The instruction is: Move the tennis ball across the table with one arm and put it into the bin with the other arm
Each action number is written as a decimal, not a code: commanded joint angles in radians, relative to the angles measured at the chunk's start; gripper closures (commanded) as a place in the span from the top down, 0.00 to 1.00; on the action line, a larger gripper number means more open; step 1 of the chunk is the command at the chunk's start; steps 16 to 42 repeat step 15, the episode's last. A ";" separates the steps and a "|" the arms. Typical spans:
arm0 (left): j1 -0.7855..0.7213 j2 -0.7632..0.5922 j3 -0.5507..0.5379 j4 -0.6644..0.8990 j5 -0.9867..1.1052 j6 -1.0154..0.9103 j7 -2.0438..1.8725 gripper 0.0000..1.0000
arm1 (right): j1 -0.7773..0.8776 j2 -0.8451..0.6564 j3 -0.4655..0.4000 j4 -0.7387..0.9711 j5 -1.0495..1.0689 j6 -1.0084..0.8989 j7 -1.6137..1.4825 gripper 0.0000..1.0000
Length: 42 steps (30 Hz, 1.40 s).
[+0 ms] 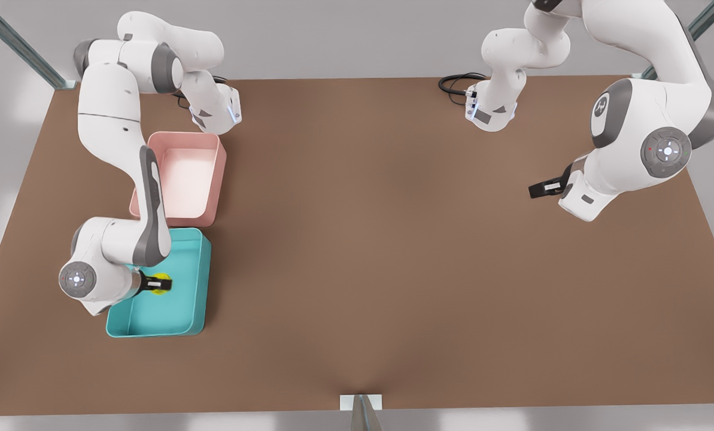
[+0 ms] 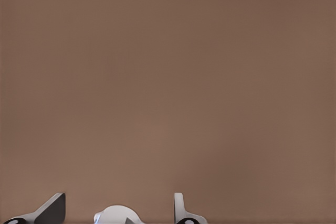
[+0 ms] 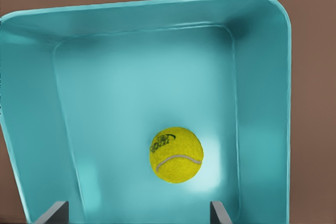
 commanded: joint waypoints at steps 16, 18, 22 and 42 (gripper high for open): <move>0.035 -0.001 -0.028 0.015 -0.002 -0.097 0.096 1.00 | -0.137 -0.532 0.293 0.090 -0.099 -0.607 -0.114 1.00; 0.035 -0.001 -0.028 0.015 -0.002 -0.097 0.096 1.00 | -0.137 -0.532 0.293 0.090 -0.099 -0.607 -0.114 1.00; 0.035 -0.001 -0.028 0.015 -0.002 -0.097 0.096 1.00 | -0.137 -0.532 0.293 0.090 -0.099 -0.607 -0.114 1.00; 0.035 -0.001 -0.028 0.015 -0.002 -0.097 0.096 1.00 | -0.137 -0.532 0.293 0.090 -0.099 -0.607 -0.114 1.00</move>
